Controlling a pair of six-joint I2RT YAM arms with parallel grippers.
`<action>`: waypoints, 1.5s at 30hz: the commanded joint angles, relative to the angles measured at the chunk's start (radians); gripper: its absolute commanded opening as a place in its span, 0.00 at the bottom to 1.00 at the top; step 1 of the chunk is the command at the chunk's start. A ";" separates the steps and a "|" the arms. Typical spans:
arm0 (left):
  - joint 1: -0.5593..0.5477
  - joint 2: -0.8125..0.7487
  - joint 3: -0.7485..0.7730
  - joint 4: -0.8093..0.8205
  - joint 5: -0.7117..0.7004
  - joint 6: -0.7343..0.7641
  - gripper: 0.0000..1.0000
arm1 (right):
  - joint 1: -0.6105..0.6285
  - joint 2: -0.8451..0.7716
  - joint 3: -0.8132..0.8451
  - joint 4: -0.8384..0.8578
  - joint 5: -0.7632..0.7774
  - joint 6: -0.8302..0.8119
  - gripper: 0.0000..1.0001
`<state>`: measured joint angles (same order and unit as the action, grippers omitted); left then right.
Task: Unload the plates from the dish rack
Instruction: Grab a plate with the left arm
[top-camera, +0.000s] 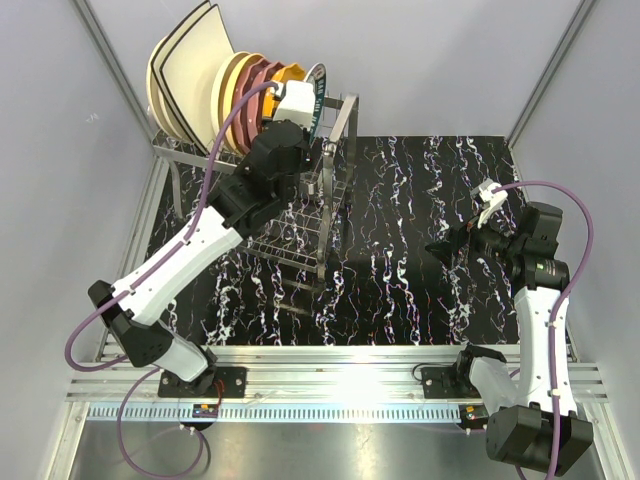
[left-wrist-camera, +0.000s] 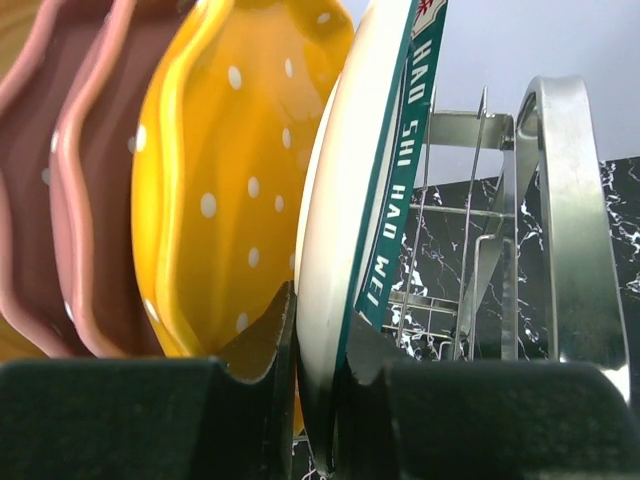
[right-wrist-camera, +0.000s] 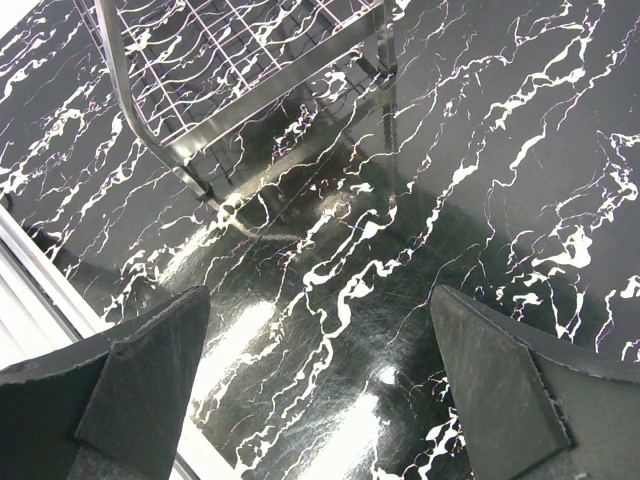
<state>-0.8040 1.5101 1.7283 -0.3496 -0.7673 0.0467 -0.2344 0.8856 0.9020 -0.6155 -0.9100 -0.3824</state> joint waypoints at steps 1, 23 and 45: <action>0.015 -0.050 0.076 0.101 0.026 0.005 0.00 | 0.003 -0.013 0.005 0.003 -0.017 -0.016 1.00; -0.014 -0.172 0.274 0.008 0.199 -0.106 0.00 | 0.003 -0.014 -0.002 0.002 -0.020 -0.024 1.00; -0.014 -0.547 -0.088 -0.100 0.729 -0.518 0.00 | 0.003 -0.022 0.003 -0.013 -0.010 -0.068 1.00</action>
<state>-0.8131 0.9852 1.6867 -0.5083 -0.1860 -0.3801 -0.2344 0.8833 0.9016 -0.6258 -0.9089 -0.4171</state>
